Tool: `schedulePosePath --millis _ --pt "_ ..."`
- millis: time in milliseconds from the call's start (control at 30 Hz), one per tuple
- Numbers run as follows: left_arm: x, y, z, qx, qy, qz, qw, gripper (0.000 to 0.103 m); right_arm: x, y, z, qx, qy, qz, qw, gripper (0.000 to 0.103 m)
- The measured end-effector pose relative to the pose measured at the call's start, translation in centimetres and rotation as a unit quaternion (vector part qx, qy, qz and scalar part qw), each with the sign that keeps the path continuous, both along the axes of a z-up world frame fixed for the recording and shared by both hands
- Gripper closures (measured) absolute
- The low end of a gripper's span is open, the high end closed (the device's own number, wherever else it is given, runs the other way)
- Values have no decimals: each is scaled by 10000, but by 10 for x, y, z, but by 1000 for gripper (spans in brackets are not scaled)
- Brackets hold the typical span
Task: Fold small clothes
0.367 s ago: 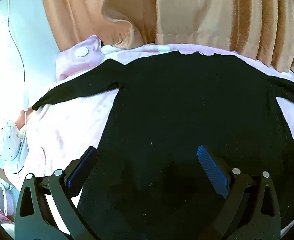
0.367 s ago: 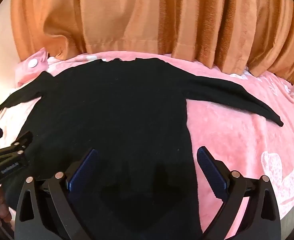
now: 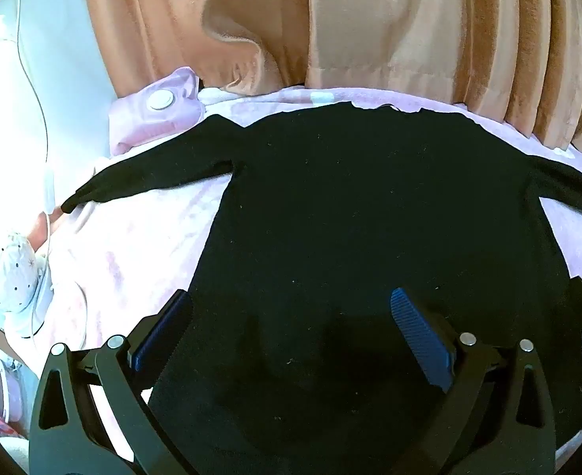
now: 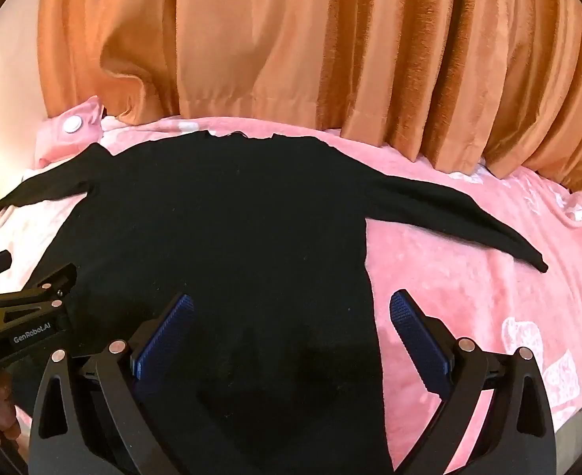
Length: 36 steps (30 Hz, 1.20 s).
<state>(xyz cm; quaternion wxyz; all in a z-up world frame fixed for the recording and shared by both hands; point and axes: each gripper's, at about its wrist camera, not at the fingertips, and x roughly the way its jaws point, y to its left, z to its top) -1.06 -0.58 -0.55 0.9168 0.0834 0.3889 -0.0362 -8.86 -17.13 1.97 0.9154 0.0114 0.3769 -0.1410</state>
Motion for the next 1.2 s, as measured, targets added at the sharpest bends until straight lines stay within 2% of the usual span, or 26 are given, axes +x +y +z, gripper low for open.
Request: schedulePosePath --millis 1200 --pt "7 4 2 139 90 117 9998 5 1 -16 -12 256 81 -143 9995 5"
